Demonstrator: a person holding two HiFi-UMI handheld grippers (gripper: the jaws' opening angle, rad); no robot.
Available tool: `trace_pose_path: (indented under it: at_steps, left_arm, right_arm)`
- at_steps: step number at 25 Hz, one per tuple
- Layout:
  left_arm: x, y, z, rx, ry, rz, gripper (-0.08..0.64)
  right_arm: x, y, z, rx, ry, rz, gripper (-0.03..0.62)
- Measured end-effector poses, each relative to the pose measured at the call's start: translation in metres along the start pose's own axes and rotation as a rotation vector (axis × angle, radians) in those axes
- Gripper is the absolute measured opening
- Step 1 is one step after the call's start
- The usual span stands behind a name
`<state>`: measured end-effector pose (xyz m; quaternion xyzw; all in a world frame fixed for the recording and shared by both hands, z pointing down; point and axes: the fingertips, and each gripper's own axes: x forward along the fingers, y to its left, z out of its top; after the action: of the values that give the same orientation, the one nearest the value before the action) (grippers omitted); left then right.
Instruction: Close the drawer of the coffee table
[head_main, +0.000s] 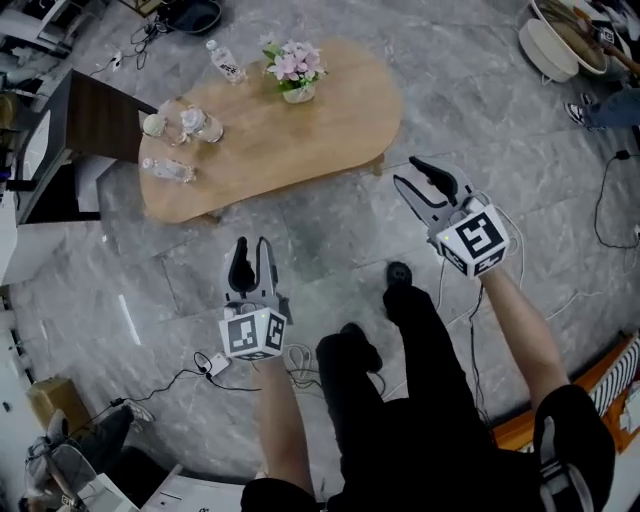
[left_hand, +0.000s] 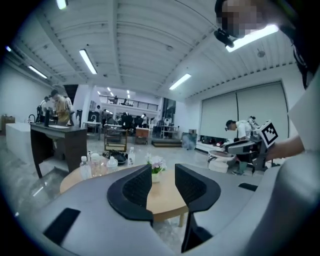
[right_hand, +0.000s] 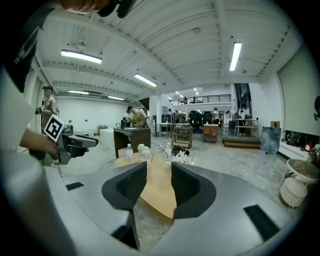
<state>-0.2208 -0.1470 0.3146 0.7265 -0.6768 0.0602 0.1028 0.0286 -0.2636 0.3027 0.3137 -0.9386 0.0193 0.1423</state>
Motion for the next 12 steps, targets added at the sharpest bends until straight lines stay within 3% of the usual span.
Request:
trace_pose_path:
  at_steps: [6,12]
  left_arm:
    - [-0.050,-0.032,0.120,-0.017,-0.042,-0.004,0.107]
    - [-0.092,-0.070,0.192,0.013,-0.071,-0.042,0.066]
  right_arm:
    - [-0.058,0.026,0.111,-0.001,-0.042,0.018,0.137]
    - [-0.103,0.061,0.183,0.029,-0.076,0.034,0.106]
